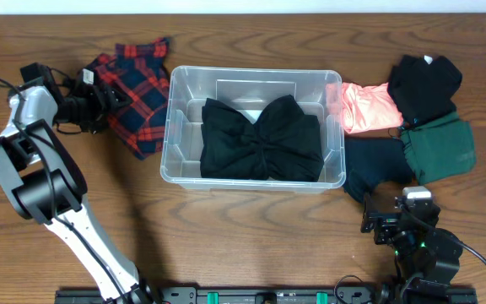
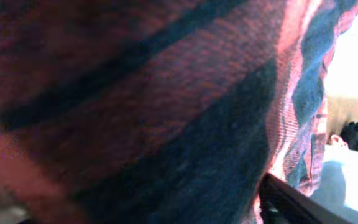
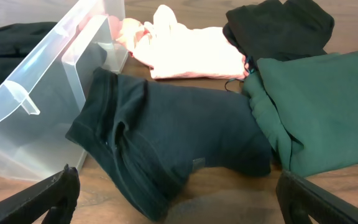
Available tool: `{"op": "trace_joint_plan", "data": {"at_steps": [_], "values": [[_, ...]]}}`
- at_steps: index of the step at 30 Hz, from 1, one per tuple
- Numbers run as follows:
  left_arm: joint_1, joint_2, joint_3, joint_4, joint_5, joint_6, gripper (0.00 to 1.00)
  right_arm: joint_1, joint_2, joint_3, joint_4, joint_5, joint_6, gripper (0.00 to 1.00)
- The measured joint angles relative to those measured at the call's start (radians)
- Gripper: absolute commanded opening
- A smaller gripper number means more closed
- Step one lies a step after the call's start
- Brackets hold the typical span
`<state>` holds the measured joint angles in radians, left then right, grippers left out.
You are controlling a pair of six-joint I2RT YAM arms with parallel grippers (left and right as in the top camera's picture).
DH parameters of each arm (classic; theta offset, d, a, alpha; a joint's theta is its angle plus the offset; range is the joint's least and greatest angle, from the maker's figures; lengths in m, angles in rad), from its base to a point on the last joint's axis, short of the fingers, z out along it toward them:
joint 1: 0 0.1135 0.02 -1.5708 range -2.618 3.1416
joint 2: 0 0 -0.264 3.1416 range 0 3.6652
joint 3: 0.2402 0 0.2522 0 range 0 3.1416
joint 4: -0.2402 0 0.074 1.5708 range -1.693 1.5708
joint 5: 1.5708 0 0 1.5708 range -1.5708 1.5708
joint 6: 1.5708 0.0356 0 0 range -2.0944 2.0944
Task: Pack container
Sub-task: 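Move the left gripper to the red plaid shirt and grasp it, then lift the red plaid shirt and drop it into the bin's left side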
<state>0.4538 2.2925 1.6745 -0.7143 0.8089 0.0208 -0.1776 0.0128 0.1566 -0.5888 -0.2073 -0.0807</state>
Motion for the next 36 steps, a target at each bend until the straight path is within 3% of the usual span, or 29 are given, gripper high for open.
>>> {"op": "trace_joint_plan", "data": {"at_steps": [2,4,11,13,18,24,29,36], "values": [[0.000,0.010,0.000,0.027,-0.002,-0.008,0.47,0.000,0.000,0.000,0.000,0.000,0.000,0.99],[0.000,0.016,0.000,0.037,-0.002,-0.008,0.31,0.000,0.000,0.000,0.000,0.000,0.000,0.99],[0.004,0.017,0.019,-0.015,-0.001,-0.006,0.20,0.000,0.000,0.000,0.000,0.000,0.000,0.99],[0.011,0.013,0.055,-0.097,-0.006,-0.015,0.06,0.000,0.000,0.000,0.000,0.000,0.000,0.99],[0.034,-0.090,0.155,-0.220,-0.033,-0.019,0.06,0.000,0.000,0.000,-0.001,0.000,0.000,0.99],[0.002,-0.419,0.229,-0.216,-0.054,-0.016,0.06,0.000,0.000,0.000,0.000,0.000,0.000,0.99],[-0.164,-0.632,0.256,-0.229,-0.041,-0.016,0.06,0.000,0.000,0.000,0.000,0.000,0.000,0.99],[-0.434,-0.659,0.240,-0.369,-0.032,-0.013,0.06,0.000,0.000,0.000,0.000,0.000,0.000,0.99]]}}
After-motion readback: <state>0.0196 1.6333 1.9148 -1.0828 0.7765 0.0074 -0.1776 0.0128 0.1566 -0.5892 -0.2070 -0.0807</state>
